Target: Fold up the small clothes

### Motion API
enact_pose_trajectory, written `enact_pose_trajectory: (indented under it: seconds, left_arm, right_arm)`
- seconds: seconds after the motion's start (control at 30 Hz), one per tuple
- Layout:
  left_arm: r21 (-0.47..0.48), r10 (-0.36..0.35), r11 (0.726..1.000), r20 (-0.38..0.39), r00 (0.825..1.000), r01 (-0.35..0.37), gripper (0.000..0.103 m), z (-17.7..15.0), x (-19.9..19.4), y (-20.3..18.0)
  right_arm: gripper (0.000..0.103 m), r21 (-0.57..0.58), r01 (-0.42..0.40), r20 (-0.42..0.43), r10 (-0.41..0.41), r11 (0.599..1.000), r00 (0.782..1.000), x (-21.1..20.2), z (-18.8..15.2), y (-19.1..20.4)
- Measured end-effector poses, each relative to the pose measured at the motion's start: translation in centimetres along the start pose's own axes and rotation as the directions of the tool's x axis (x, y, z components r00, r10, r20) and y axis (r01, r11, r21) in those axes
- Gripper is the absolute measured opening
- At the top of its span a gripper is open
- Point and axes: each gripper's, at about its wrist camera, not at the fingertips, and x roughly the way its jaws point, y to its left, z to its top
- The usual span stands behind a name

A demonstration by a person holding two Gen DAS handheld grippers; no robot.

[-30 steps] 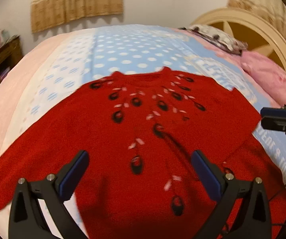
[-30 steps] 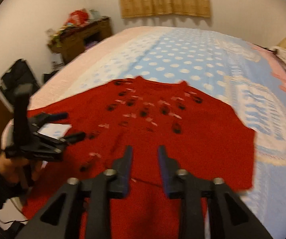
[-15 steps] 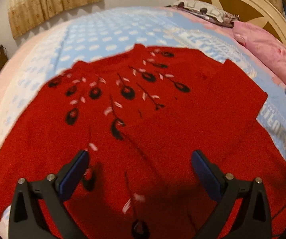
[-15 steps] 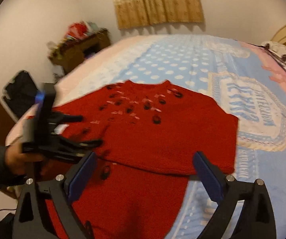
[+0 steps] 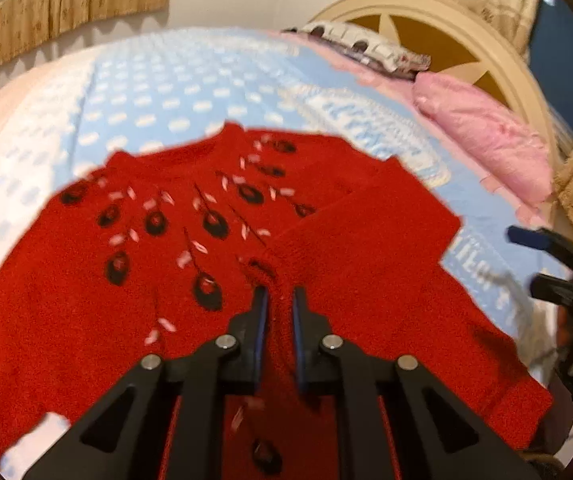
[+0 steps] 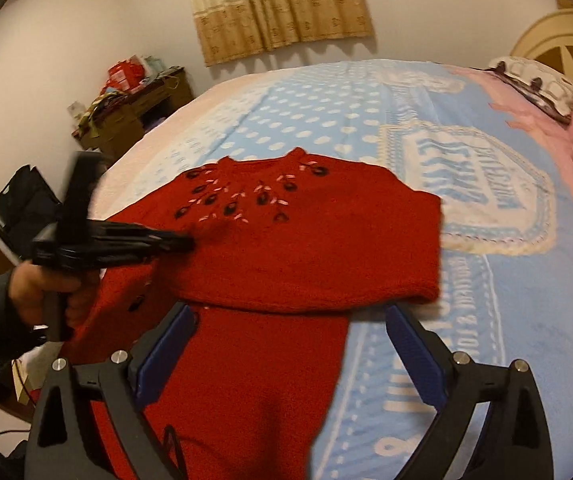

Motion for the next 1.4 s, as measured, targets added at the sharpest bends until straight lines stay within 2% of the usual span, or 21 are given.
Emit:
enact_pose_trajectory:
  seconds: [0.17, 0.33, 0.4, 0.6, 0.73, 0.9, 0.93, 1.0, 1.07, 1.23, 1.4]
  left_arm:
    - [0.000, 0.051, 0.999, 0.058, 0.997, -0.051, 0.009, 0.2, -3.8, 2.4]
    - [-0.044, 0.069, 0.997, 0.068, 0.995, -0.066, 0.009, -0.2, -4.1, 5.1]
    - [-0.064, 0.056, 0.997, 0.073, 0.996, -0.052, 0.008, -0.9, -4.4, 6.0]
    - [-0.113, 0.081, 0.991, 0.073, 0.994, -0.072, 0.008, -2.5, -5.0, 8.5]
    - [-0.153, 0.100, 0.984, 0.074, 0.992, -0.087, 0.008, -3.3, -4.9, 10.2]
    - [-0.204, 0.100, 0.975, 0.029, 0.995, -0.092, 0.008, -4.3, -2.2, 11.6]
    - [-0.208, 0.097, 0.974, 0.021, 0.995, -0.091, 0.008, -4.6, -1.6, 11.7]
    - [-0.193, 0.137, 0.972, 0.008, 0.991, -0.133, 0.008, -5.0, -0.7, 11.8]
    - [-0.195, 0.139, 0.971, 0.005, 0.990, -0.136, 0.008, -5.2, -0.2, 12.1]
    - [-0.206, 0.112, 0.973, 0.021, 0.994, -0.105, 0.008, -5.6, -0.8, 12.7]
    - [-0.223, 0.113, 0.970, 0.044, 0.993, -0.100, 0.008, -5.6, -2.1, 13.2]
  right_arm:
    - [0.097, 0.053, -0.006, 0.029, 0.004, 0.999, 1.000, -1.3, -0.1, -1.1]
    - [0.097, 0.033, -0.012, 0.033, 0.011, 0.999, 0.999, -1.8, 0.0, -0.2]
    - [0.097, 0.020, -0.014, 0.028, 0.014, 1.000, 1.000, -1.6, -0.1, 0.4]
    - [0.097, -0.018, -0.028, 0.015, 0.029, 0.999, 0.999, -1.0, -0.6, 1.9]
    - [0.097, -0.023, -0.038, 0.000, 0.038, 0.999, 0.999, -0.6, -0.8, 2.3]
    - [0.097, -0.036, -0.033, -0.018, 0.032, 0.999, 0.999, -0.2, -1.0, 2.6]
    - [0.097, -0.032, -0.033, -0.020, 0.032, 0.999, 0.999, -0.1, -1.0, 2.6]
    - [0.097, -0.027, -0.035, -0.029, 0.034, 0.999, 0.999, 0.0, -1.1, 2.5]
    - [0.097, -0.034, -0.033, -0.039, 0.031, 0.999, 0.999, 0.1, -1.2, 2.6]
    - [0.097, -0.054, -0.025, -0.061, 0.021, 0.998, 0.998, 0.5, -1.5, 2.7]
    - [0.097, -0.023, -0.025, -0.059, 0.024, 0.999, 0.998, 0.9, -1.6, 2.3]
